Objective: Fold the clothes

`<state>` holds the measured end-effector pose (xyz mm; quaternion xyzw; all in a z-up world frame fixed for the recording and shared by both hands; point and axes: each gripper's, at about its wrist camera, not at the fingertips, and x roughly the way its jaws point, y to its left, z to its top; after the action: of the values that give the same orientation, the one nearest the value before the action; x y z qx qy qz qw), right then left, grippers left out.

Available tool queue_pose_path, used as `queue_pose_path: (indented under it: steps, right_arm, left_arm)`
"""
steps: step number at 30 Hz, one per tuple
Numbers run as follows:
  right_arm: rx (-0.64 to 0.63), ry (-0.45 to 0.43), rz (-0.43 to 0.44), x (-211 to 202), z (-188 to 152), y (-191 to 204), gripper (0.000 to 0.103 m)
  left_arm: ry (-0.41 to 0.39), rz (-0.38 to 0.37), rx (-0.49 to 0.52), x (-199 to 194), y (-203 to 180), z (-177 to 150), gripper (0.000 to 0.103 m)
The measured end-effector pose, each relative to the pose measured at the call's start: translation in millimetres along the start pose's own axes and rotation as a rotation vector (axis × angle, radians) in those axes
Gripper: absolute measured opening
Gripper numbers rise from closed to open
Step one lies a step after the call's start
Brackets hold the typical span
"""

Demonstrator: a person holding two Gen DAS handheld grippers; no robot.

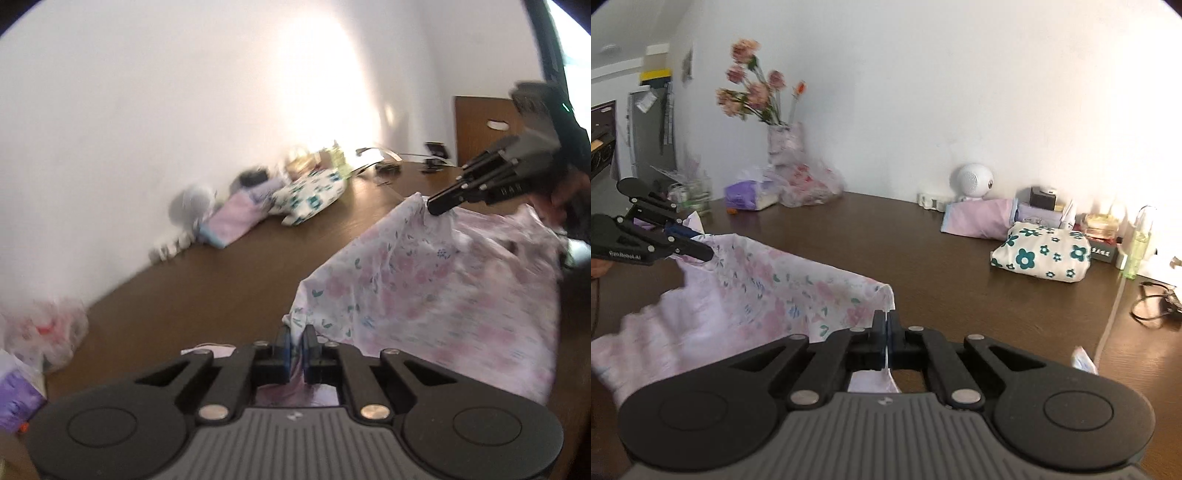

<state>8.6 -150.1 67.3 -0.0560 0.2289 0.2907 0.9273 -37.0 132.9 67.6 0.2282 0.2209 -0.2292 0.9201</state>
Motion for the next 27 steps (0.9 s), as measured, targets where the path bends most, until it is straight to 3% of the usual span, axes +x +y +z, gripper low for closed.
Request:
queue_pose_path:
  steps: [4,6,8,9,11,12,13,14,15,18,21,22,23,24,27]
  right_arm:
    - [-0.015,0.076,0.05,-40.0,-31.5,13.2,0.0]
    - [-0.023,0.135,0.09,-54.0,-49.9,19.8,0.001]
    - [-0.033,0.187,0.12,-64.1,-63.0,24.8,0.002]
    - [-0.039,0.179,0.138,-72.4,-66.8,25.6,0.003]
    - [-0.028,0.129,0.186,-89.6,-65.1,23.0,0.005]
    - [-0.025,0.105,0.185,-94.7,-62.1,22.0,0.011]
    - [-0.028,0.08,0.18,-97.8,-58.8,21.6,0.016]
    - [-0.037,0.057,0.186,-99.4,-56.7,22.7,0.033]
    - [-0.058,0.047,0.207,-97.5,-56.3,27.6,0.046]
    - [-0.121,0.04,0.277,-86.2,-59.2,43.2,0.048]
    - [-0.156,0.084,0.286,-65.9,-72.2,56.2,0.043]
    - [-0.157,0.1,0.271,-60.0,-76.6,58.1,0.037]
    - [-0.15,0.103,0.251,-58.4,-79.9,58.3,0.017]
    - [-0.142,0.104,0.231,-57.6,-82.8,58.5,0.007]
    - [-0.118,0.064,0.222,-70.0,-85.7,55.5,0.004]
  left_arm:
    - [0.015,-0.011,-0.034,-27.3,-57.3,-28.7,0.005]
    - [0.074,-0.015,-0.044,-30.6,-82.8,-49.8,0.007]
    - [0.131,0.011,-0.052,-33.2,-93.0,-60.5,0.015]
    - [0.16,0.024,-0.056,-34.6,-97.9,-65.6,0.015]
    - [0.119,0.016,-0.077,-49.7,-96.1,-57.4,0.019]
    - [0.096,0.012,-0.088,-57.4,-95.0,-53.0,0.023]
    - [0.053,0.0,-0.089,-64.6,-92.8,-46.5,0.037]
    - [0.017,-0.017,-0.086,-69.6,-92.8,-39.7,0.052]
    - [-0.016,-0.044,-0.071,-72.1,-94.3,-33.1,0.055]
    - [-0.004,-0.078,-0.045,-59.2,-98.3,-28.9,0.055]
    - [0.111,-0.023,-0.004,-27.3,-105.8,-37.6,0.054]
    - [0.12,-0.006,-0.004,-24.6,-106.2,-38.9,0.045]
    - [0.126,0.012,-0.004,-22.5,-106.4,-40.2,0.027]
    - [0.132,0.029,-0.005,-20.4,-106.6,-41.4,0.02]
    - [0.16,0.111,0.03,-19.5,-110.4,-39.3,0.018]
